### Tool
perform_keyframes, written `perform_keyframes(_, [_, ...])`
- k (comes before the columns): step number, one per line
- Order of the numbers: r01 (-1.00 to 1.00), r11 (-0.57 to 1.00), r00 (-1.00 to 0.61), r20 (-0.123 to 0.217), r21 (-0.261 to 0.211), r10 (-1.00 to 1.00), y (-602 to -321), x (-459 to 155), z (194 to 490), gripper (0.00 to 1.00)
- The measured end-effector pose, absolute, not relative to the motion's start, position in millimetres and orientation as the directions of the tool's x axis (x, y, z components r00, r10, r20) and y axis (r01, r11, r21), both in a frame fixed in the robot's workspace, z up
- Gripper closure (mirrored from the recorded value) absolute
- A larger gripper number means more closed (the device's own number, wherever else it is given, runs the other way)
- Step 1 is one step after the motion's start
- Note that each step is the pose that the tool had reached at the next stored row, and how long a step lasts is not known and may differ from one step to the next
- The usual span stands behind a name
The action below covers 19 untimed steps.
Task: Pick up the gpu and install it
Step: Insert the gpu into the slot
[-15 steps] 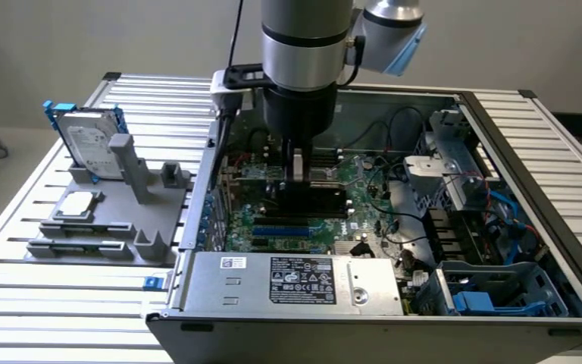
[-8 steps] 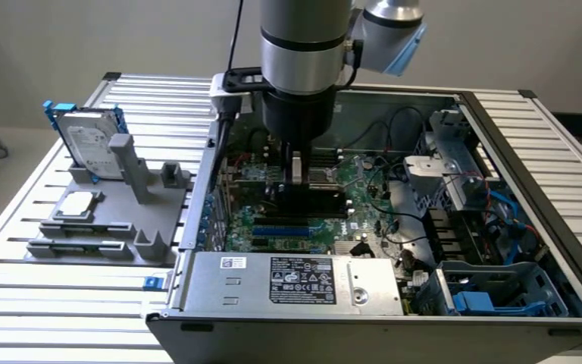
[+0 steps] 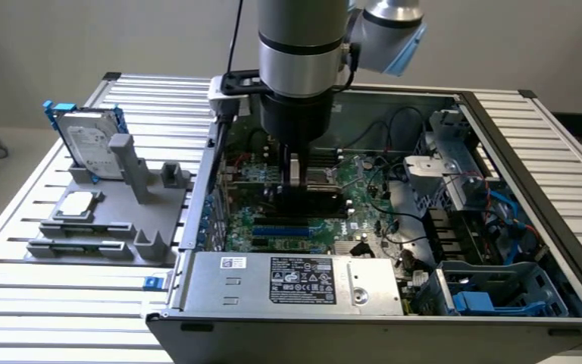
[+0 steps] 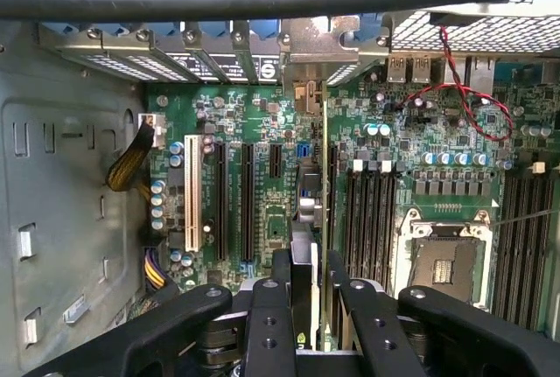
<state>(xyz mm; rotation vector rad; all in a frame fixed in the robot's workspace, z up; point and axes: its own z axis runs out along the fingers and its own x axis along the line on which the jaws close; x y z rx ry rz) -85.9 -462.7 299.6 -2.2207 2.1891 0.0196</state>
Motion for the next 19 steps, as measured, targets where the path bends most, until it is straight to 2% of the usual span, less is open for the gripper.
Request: perform_keyframes(19, [-1.000,-0.014,0.014,-0.025,-0.008,-1.000,-462.7,-89.6,287.2,0.74])
